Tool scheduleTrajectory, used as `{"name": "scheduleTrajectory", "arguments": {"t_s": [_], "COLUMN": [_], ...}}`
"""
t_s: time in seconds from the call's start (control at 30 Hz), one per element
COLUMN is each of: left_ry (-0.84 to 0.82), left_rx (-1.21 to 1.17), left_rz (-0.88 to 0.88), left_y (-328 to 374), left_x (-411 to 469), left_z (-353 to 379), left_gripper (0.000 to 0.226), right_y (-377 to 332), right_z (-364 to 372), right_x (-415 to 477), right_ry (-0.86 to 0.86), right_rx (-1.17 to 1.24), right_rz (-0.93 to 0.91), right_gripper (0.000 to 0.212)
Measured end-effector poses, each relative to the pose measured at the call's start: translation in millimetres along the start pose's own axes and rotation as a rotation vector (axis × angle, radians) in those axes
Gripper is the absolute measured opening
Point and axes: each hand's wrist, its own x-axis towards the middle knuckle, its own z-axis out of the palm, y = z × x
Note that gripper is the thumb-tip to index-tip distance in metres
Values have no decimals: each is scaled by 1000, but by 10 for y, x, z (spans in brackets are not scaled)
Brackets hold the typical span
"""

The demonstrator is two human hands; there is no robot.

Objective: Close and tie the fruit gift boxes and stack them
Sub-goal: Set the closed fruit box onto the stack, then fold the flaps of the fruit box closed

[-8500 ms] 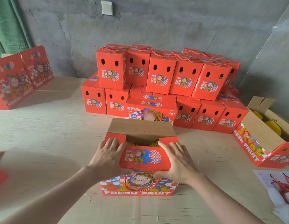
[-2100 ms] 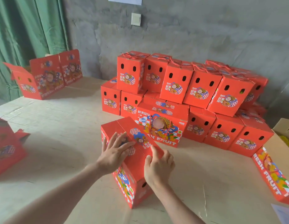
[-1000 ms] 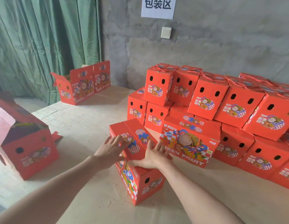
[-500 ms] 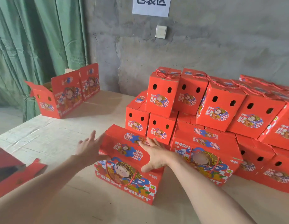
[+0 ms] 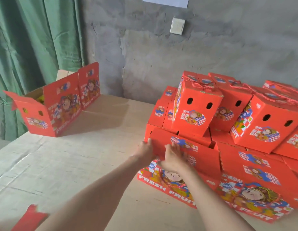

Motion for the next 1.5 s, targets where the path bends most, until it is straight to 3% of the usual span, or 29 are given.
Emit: {"name": "scheduleTrajectory", "arguments": {"t_s": [0.07,0.2,0.33,0.43,0.5,0.63,0.73,0.83,1.03,1.2,1.3,1.4,1.5], "left_ry": [-56,-101,38,186,286,427,536,654,475,367,393,409,404], "left_rx": [-90,-157,-62,-58,-80,18,88,219,520,616,734,728,700], "left_rz": [95,80,-49,-145,-211,-361,-464,-519,-554,-542,-453,-419,-378], "left_y": [-197,-707,-1044,-1339,-1545,-1965,-2283,-2731,-3708,-4073,-4226,-4262,-4125], "left_x": [27,-58,-201,-291,-344,-399,-333,-287,59,495,606,589,543], "left_z": [-117,-299,-398,-645,-827,-1201,-1594,-1961,-2280,-2296,-2295,-2284,-2333], "left_gripper": [54,52,43,38,36,25,25,28,68,32,31,29,22], "right_y": [-145,-178,-38,-145,-285,-674,-1274,-2002,-3009,-3767,-4263,-4553,-4545], "right_z": [-15,128,58,129,251,281,304,439,539,366,375,494,600], "right_x": [127,296,357,325,348,479,582,600,970,1685,2009,2183,2296], "right_ry": [24,140,129,262,292,148,261,70,-21,-2,62,85,233], "right_rx": [158,-128,-245,-316,-311,-474,-339,-163,-14,-97,-121,-110,-17], "right_rz": [-61,-91,-180,-310,-375,-315,-558,-711,-877,-839,-887,-932,-992], "right_gripper": [57,51,56,71,60,39,36,33,52,89,103,102,81]}}
